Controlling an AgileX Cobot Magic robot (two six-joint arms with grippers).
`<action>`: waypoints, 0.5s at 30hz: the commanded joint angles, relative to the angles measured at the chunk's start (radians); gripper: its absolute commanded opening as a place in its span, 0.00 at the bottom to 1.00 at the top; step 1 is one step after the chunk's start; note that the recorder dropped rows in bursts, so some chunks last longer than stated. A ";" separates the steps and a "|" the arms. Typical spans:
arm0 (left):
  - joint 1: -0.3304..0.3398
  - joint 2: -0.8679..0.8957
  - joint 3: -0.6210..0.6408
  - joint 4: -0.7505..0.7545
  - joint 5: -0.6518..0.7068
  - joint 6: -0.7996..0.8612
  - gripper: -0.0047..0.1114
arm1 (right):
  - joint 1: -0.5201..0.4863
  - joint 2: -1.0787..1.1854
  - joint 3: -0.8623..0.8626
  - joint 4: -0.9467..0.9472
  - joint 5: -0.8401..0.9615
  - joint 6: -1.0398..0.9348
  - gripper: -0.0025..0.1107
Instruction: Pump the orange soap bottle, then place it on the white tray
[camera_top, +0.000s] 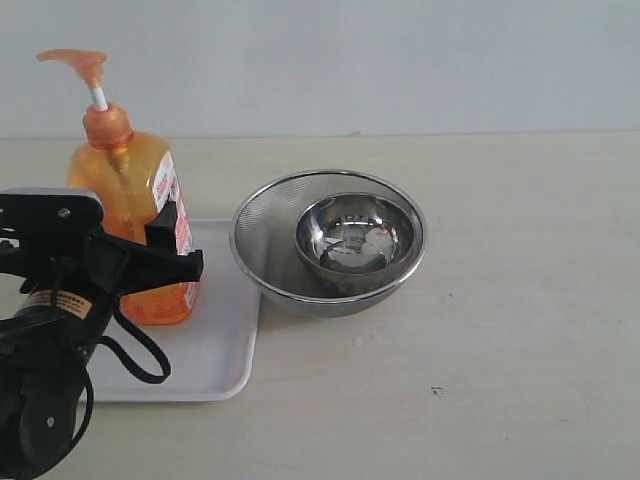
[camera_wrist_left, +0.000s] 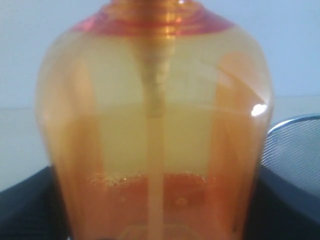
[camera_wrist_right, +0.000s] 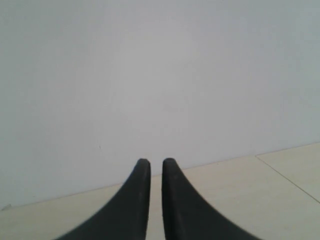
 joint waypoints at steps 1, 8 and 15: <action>0.001 0.018 0.014 -0.067 0.066 0.033 0.08 | -0.003 -0.006 0.002 -0.005 -0.013 -0.002 0.08; 0.001 0.018 0.014 -0.054 0.066 0.034 0.12 | -0.003 -0.006 0.002 -0.005 -0.007 -0.002 0.08; 0.001 0.018 0.014 -0.047 0.066 0.034 0.48 | -0.003 -0.006 0.002 -0.005 -0.007 -0.002 0.08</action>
